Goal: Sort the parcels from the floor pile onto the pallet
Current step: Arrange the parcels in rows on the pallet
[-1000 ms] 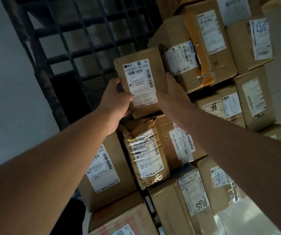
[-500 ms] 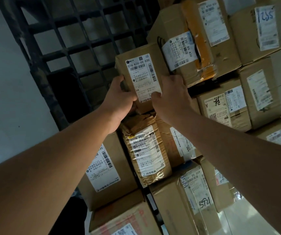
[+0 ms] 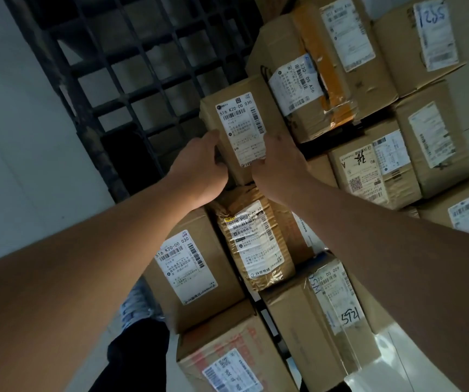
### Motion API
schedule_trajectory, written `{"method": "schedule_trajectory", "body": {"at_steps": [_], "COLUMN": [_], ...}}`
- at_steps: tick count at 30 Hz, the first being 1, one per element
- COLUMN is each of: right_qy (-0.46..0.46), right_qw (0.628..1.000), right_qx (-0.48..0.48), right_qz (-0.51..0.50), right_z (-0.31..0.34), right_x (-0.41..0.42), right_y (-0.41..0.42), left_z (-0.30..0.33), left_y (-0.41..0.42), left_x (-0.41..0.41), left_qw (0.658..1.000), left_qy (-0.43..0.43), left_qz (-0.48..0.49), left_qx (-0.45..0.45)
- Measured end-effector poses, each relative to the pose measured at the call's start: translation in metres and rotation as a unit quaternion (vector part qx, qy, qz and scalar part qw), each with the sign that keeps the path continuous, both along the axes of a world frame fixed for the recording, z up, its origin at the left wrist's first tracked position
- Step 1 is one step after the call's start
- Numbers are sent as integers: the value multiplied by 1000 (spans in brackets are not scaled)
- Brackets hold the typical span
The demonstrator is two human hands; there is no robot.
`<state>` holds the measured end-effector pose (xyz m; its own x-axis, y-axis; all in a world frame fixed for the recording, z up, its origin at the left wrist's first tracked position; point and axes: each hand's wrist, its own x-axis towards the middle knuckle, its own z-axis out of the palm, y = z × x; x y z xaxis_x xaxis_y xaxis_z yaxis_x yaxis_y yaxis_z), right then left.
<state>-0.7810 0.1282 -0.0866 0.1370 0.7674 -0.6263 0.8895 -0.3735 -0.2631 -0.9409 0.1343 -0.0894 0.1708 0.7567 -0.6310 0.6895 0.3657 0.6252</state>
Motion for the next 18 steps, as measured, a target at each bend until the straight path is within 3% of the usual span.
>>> {"method": "schedule_trajectory", "body": {"at_steps": [4, 9, 18], "right_qy": [36, 71, 51], "right_qw": [998, 993, 970], "right_qx": [42, 91, 225], "right_qz": [-34, -20, 74], "right_z": [38, 130, 380], "right_x": [-12, -7, 71], "right_y": [-4, -6, -30], "left_z": [46, 143, 422], "left_y": [12, 26, 3], "left_x": [-7, -4, 59], "left_qw": [992, 968, 903], "left_qy": [54, 108, 230], "left_qz": [-105, -210, -283], "left_qx": [33, 83, 226]}}
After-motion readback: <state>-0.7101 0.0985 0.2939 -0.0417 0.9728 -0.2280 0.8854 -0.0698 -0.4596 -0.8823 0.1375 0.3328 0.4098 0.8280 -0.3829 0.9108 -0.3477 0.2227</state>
